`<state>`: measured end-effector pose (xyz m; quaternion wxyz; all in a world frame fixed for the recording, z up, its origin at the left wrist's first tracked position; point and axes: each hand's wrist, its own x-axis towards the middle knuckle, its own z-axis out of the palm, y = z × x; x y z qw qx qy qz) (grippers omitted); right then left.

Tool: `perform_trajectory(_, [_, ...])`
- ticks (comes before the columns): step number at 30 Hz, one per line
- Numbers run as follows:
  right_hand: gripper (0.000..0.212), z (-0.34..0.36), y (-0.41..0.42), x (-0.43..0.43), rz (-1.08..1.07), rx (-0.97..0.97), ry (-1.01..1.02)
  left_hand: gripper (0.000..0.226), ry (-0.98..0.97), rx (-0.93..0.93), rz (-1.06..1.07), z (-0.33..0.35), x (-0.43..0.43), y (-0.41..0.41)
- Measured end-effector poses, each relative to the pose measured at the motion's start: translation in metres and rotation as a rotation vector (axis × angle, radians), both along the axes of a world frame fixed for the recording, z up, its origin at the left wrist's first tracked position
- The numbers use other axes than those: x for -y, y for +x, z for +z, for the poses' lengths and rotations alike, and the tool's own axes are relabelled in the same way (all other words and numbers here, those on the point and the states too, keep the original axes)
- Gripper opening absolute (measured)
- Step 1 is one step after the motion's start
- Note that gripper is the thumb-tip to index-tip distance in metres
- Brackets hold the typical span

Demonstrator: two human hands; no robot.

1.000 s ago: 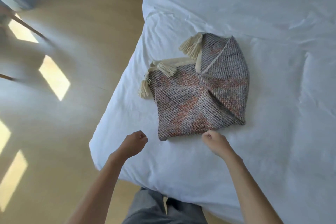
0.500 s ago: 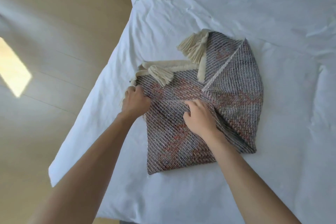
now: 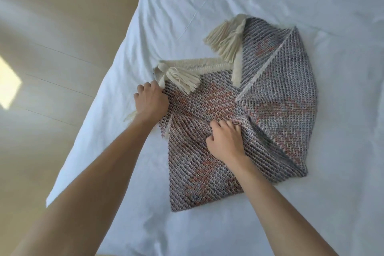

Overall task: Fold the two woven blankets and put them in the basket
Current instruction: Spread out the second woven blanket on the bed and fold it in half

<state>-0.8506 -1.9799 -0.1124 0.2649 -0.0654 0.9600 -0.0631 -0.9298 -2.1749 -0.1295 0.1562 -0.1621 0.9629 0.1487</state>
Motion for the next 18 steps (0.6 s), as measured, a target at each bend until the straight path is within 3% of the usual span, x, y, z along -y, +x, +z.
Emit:
perform_trajectory(2, [0.031, 0.009, -0.003, 0.0, -0.052, -0.018, -0.046, 0.02, 0.096, -0.103, -0.013, 0.014, -0.013, 0.011])
perform_trajectory(4, [0.038, 0.024, -0.007, 0.003, -0.265, -0.062, -0.233, 0.022, 0.276, -0.168, -0.087, 0.032, -0.033, 0.03])
perform_trajectory(7, [0.052, 0.052, -0.015, 0.002, -0.629, -0.003, -0.5, 0.029, 0.461, -0.071, -0.306, 0.06, -0.073, 0.066])
perform_trajectory(11, [0.023, 0.071, -0.005, -0.031, -0.718, 0.025, -0.486, 0.029, 0.717, 0.226, -0.417, 0.086, -0.128, 0.105])
perform_trajectory(14, [0.008, 0.078, 0.018, -0.069, -0.717, -0.025, -0.393, 0.021, 0.851, 0.332, -0.395, 0.098, -0.158, 0.125])
perform_trajectory(16, [0.01, 0.082, 0.034, -0.1, -0.712, -0.093, -0.348, 0.017, 0.903, 0.301, -0.324, 0.099, -0.174, 0.136])
perform_trajectory(18, [0.015, 0.08, 0.051, -0.135, -0.734, -0.136, -0.308, 0.017, 0.811, 0.148, -0.297, 0.094, -0.189, 0.148])
